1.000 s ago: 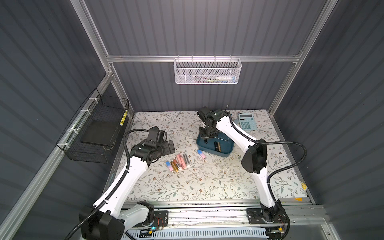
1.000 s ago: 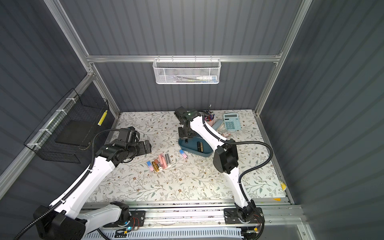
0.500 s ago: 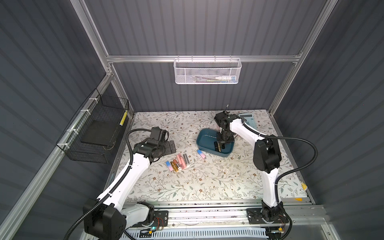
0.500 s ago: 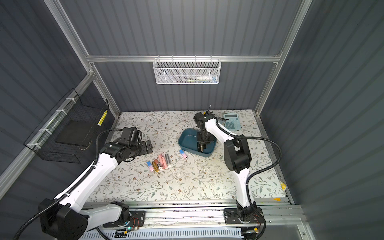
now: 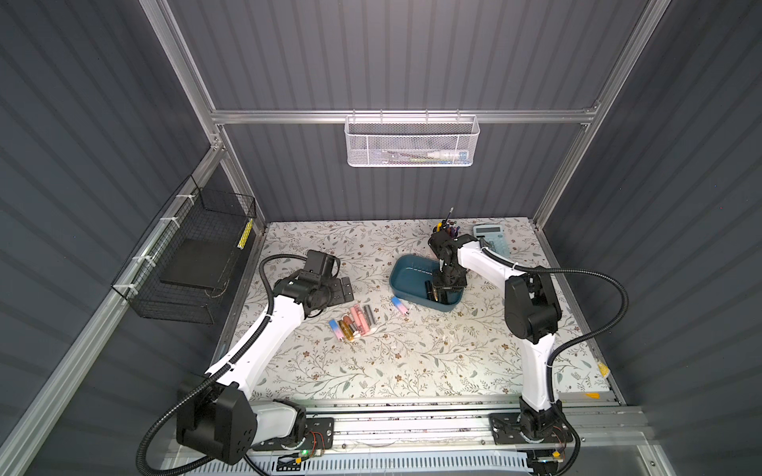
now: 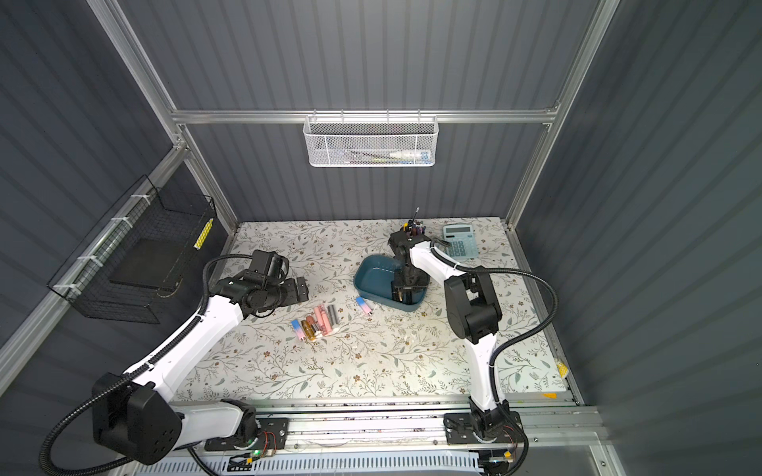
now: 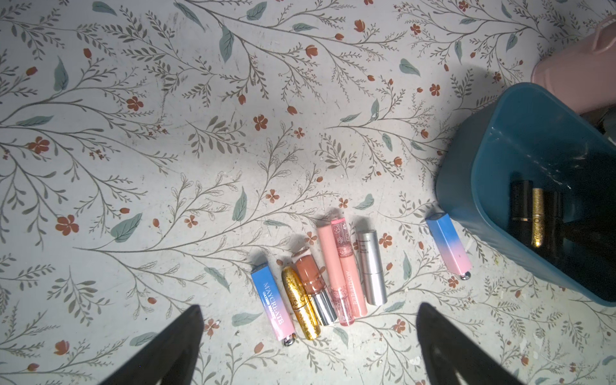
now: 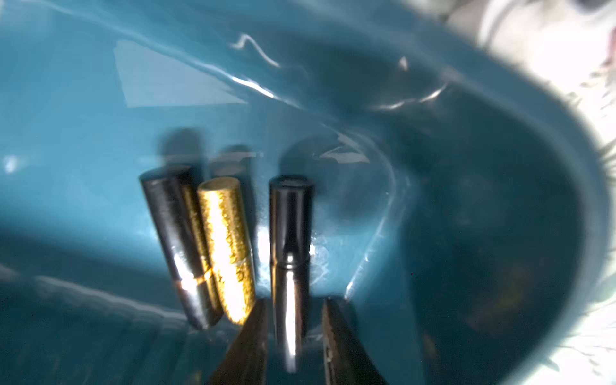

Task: Put the lipstick into the storage box
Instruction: Place the lipstick in the storage box.

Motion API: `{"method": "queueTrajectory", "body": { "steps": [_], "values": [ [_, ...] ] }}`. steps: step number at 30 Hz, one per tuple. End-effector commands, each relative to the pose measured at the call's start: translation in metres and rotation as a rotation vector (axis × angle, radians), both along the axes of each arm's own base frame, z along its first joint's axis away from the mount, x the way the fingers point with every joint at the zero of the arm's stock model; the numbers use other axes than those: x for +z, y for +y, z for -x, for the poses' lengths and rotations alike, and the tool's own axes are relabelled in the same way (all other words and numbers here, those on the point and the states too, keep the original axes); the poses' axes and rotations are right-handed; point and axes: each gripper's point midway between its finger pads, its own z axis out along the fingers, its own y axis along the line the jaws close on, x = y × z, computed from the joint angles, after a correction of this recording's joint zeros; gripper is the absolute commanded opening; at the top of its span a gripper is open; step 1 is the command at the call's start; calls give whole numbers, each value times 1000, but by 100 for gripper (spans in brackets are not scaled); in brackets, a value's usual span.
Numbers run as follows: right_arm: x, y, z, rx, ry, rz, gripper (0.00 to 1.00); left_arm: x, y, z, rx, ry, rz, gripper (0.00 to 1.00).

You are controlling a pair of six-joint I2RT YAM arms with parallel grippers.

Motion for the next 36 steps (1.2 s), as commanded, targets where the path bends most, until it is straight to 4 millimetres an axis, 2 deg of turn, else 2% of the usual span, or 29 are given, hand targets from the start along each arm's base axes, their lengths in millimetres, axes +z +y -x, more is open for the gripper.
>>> {"method": "queueTrajectory", "body": {
  "steps": [1, 6, 9, 11, 14, 16, 22, 27, 32, 36],
  "values": [
    [39, -7, -3, 9, -68, 8, 37, 3, -9, -6, 3, 9, 45, 100],
    [80, -8, 4, 20, -95, -7, 39, -17, -12, -8, 20, 53, 53, 100],
    [94, -11, 9, 24, -119, -10, 39, -30, -7, -10, 59, 50, 42, 100],
    [96, -9, 11, 39, -147, -22, 40, -36, -4, -12, 75, 44, 27, 100],
    [86, -7, 10, 53, -207, -1, 39, -48, 4, -15, 105, 13, -6, 100],
    [80, 1, 12, 59, -242, -8, 39, -53, 8, -14, 120, -7, -13, 100],
    [69, 57, 35, 175, -366, -27, 40, -54, 13, -10, 103, -57, -30, 100],
    [71, 113, 67, 305, -403, -62, 41, -34, 23, 5, 97, -80, -58, 100],
    [66, 149, 87, 380, -399, -82, 43, -19, 40, 30, 137, -138, -54, 100],
    [56, 167, 93, 409, -373, -75, 43, -24, 49, 43, 179, -178, -37, 100]
  ]
}}
